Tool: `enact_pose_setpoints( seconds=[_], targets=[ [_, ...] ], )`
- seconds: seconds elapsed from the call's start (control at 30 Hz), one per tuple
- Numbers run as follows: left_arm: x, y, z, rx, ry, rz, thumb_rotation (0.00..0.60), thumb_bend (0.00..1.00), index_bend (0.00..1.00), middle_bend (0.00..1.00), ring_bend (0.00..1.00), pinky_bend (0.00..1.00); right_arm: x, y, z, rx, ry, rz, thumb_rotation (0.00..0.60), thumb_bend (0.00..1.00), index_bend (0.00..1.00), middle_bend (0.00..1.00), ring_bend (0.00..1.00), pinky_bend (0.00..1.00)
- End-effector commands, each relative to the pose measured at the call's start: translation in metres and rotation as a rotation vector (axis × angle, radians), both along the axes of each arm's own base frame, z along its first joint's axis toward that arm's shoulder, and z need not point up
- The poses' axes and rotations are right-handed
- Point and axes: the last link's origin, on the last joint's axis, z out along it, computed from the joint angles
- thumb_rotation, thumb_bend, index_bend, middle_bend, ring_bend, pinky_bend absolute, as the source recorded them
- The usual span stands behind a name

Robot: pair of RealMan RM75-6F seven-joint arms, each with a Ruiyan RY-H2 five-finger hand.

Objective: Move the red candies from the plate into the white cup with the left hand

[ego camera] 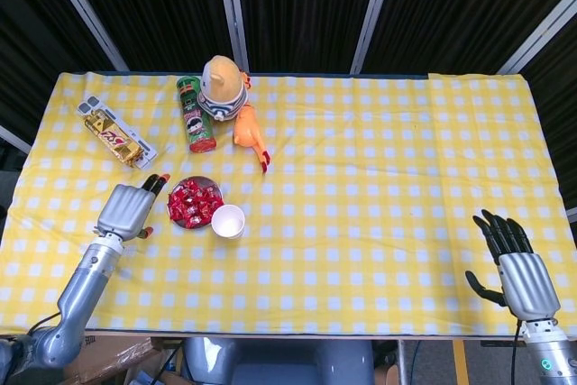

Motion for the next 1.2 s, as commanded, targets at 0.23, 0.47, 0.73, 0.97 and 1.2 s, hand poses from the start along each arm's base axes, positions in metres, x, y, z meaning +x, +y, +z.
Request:
enact_pose_setpoints(
  seconds=[0.23, 0.47, 0.73, 0.97, 1.2],
  targets=[
    [0.017, 0.026, -0.037, -0.036, 0.063, -0.001, 0.600, 0.26, 0.09, 0.14, 0.71, 0.80, 0.000, -0.001, 0.002, -0.003, -0.016, -0.002, 0.600, 0.39, 0.00, 0.00, 0.00, 0.00],
    [0.019, 0.033, -0.054, -0.058, 0.080, 0.015, 0.600, 0.26, 0.10, 0.14, 0.71, 0.80, 0.000, -0.002, 0.004, -0.009, -0.025, -0.008, 0.600, 0.39, 0.00, 0.00, 0.00, 0.00],
    [0.018, 0.036, -0.067, -0.069, 0.089, 0.020, 0.600, 0.26, 0.13, 0.15, 0.71, 0.80, 0.000, -0.002, 0.005, -0.007, -0.029, -0.008, 0.600, 0.39, 0.00, 0.00, 0.00, 0.00],
    [0.020, 0.042, -0.077, -0.072, 0.075, 0.024, 0.600, 0.26, 0.15, 0.16, 0.71, 0.80, 0.000, -0.002, 0.005, -0.009, -0.032, -0.010, 0.600, 0.39, 0.00, 0.00, 0.00, 0.00],
    [0.021, 0.040, -0.089, -0.094, 0.077, 0.025, 0.600, 0.29, 0.19, 0.20, 0.72, 0.80, 0.001, -0.002, 0.004, -0.005, -0.033, -0.009, 0.600, 0.39, 0.00, 0.00, 0.00, 0.00]
  ],
)
